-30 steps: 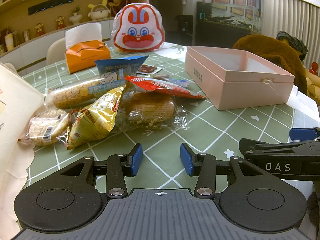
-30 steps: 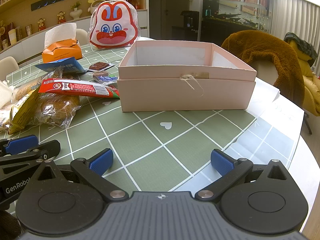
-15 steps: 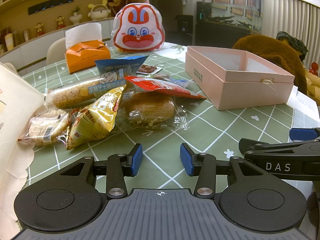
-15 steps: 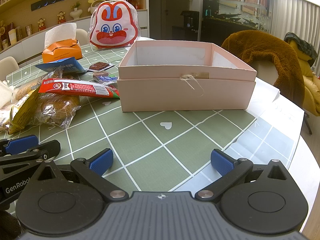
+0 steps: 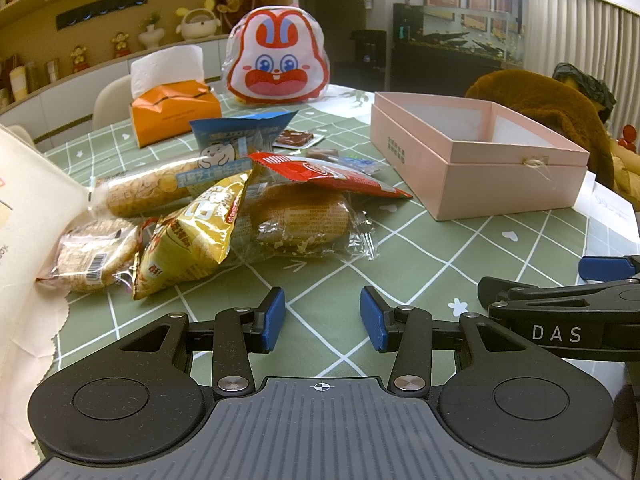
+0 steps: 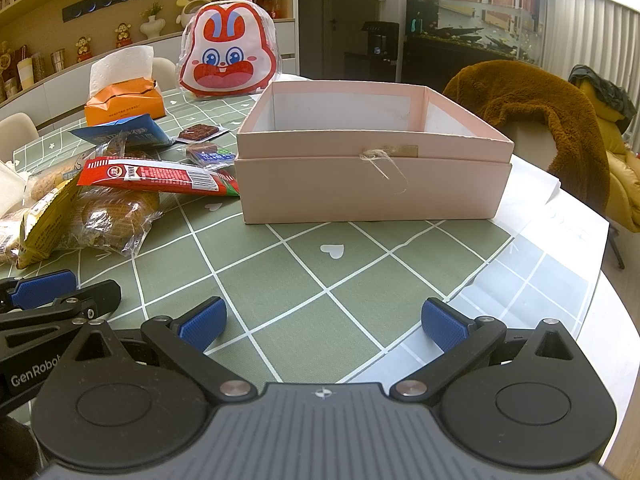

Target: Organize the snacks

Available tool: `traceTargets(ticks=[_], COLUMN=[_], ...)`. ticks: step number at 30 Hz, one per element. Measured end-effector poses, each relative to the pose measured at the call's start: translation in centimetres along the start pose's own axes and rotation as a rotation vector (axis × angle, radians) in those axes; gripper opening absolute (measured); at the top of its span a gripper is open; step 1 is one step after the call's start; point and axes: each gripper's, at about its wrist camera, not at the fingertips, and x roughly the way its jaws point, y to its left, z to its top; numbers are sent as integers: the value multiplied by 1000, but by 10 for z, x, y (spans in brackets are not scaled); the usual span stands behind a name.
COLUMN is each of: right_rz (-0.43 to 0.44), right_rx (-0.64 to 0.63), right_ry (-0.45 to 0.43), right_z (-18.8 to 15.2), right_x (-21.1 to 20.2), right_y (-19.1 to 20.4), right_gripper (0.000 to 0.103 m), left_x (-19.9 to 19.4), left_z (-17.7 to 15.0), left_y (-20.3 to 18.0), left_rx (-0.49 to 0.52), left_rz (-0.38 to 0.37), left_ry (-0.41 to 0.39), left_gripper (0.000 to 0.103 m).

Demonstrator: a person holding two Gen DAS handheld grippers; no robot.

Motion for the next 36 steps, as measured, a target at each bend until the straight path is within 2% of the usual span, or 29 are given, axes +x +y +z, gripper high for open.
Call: traceTargets(ticks=[11,18,21,28,30,32,33,35,36], right_rz=[0,0,24,-8,-16,-16,-18,-36,-49], right_rx=[0,-2,-19,8,14,17,24,50,57], right_ry=[0,4,68,138,178,231,262,298,300], right_z=[0,-1,9,19,24,30,34,40,42], right_x=[0,-1,5,9,12,14,14,10,5], right_y=[0,-1,-3,1,2,3,3,6,7], right_gripper=[103,103,103,103,103,103,101,89,89], left_x=[0,-1,1,-9,-23,-37,-41,-41,-34], left_z=[1,2,3,31,42,59,67,82,88], left_y=[-1,-8,0,21,34,51,59,82,95], left_rx=[4,46,1,17,-11,-21,-28,-79,-118], left_rz=[6,38,-12,-91,-135,-169,-171,-162,-150], left_ry=[-1,-8,1,134,119,72,45,7,13], left_gripper=[48,48,44,44,44,44,44,44,44])
